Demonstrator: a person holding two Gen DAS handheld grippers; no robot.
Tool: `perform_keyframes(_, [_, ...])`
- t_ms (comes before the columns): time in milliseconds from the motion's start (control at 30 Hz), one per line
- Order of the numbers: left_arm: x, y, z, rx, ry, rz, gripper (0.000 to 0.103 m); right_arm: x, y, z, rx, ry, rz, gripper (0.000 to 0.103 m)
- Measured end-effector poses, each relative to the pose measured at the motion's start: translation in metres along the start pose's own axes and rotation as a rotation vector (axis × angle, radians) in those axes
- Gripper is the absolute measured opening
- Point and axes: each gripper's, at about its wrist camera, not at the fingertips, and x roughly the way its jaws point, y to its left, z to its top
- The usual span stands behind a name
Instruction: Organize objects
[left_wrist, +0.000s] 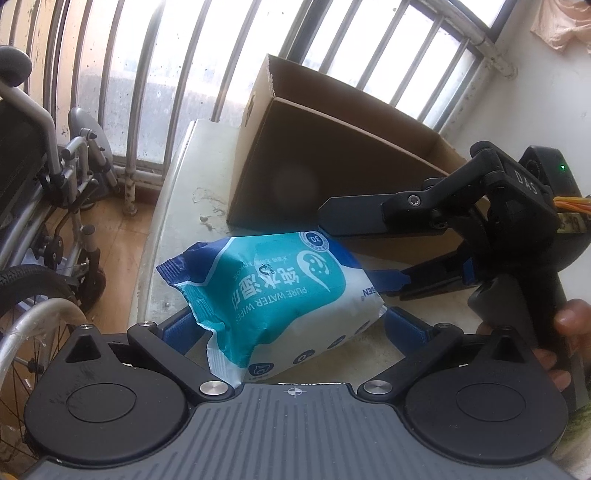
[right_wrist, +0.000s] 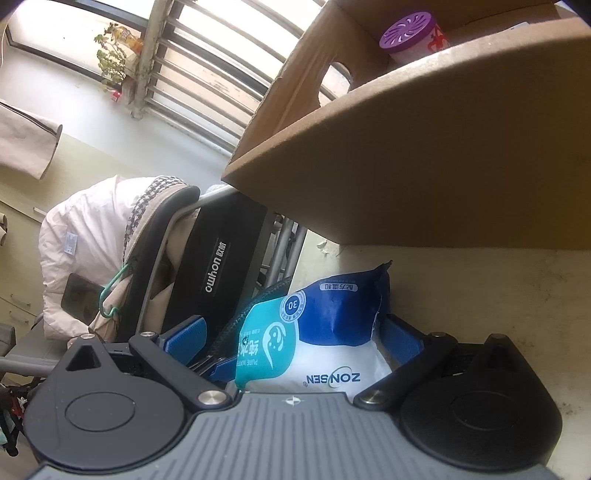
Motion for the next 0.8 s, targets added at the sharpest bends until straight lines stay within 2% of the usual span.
perform_keyframes(433, [0.007,-0.029,-0.005,0.061,0.037,-0.023,0.103,-0.029,-0.015,-0.012,0.039,-0.027,0.015,0.103])
perform_keyframes(800, [0.022,-0.069,-0.009,0.134,0.093,-0.069,0.103,-0.075,-0.04,-0.029,0.082,-0.093,0.004,0.103])
